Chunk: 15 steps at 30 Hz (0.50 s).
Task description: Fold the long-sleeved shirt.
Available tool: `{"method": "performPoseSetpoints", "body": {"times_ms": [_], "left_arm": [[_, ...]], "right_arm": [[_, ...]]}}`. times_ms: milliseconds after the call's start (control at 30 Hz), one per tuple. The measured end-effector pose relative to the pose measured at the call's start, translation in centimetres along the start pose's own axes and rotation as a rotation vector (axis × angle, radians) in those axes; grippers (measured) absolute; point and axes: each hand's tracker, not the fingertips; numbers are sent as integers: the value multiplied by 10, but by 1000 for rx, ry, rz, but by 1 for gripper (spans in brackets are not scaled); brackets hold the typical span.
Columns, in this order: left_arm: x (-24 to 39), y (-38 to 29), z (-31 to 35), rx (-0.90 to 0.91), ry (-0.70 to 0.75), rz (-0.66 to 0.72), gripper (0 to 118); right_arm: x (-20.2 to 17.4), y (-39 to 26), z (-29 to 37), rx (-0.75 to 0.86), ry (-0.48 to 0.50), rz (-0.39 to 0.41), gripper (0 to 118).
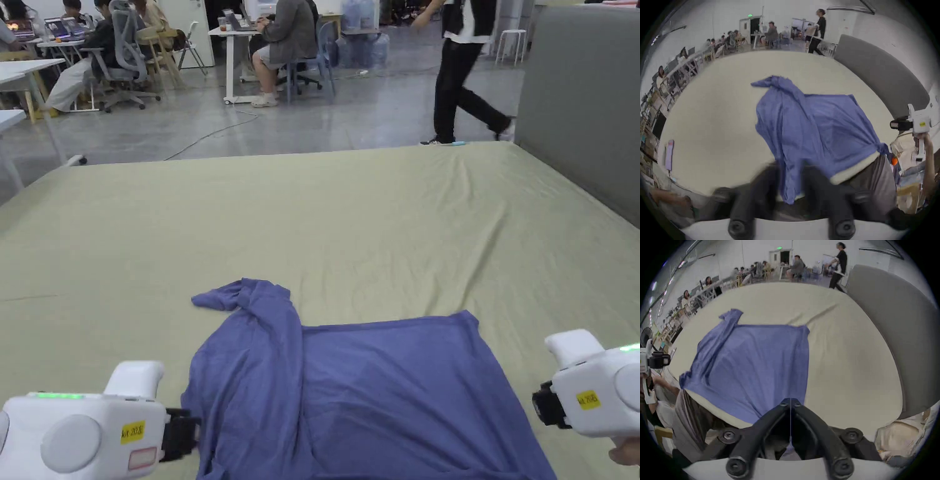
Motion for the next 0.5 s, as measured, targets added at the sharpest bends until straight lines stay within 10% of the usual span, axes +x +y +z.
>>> {"method": "performPoseSetpoints", "body": {"times_ms": [33, 333, 367, 433, 500], "left_arm": [[0, 12, -4, 5, 18, 5, 0], [-21, 172, -91, 84, 61, 16, 0], [-29, 193, -112, 74, 85, 50, 15], [-45, 230, -158, 30, 106, 81, 95], [-62, 258, -208, -23, 178, 129, 115]], "right_arm": [[0, 8, -4, 2, 31, -20, 0], [-15, 59, -36, -4, 75, 30, 0], [-17, 65, -42, -8, 70, 34, 0], [-14, 74, -48, -18, 65, 34, 0], [-16, 80, -59, -31, 69, 14, 0]]}}
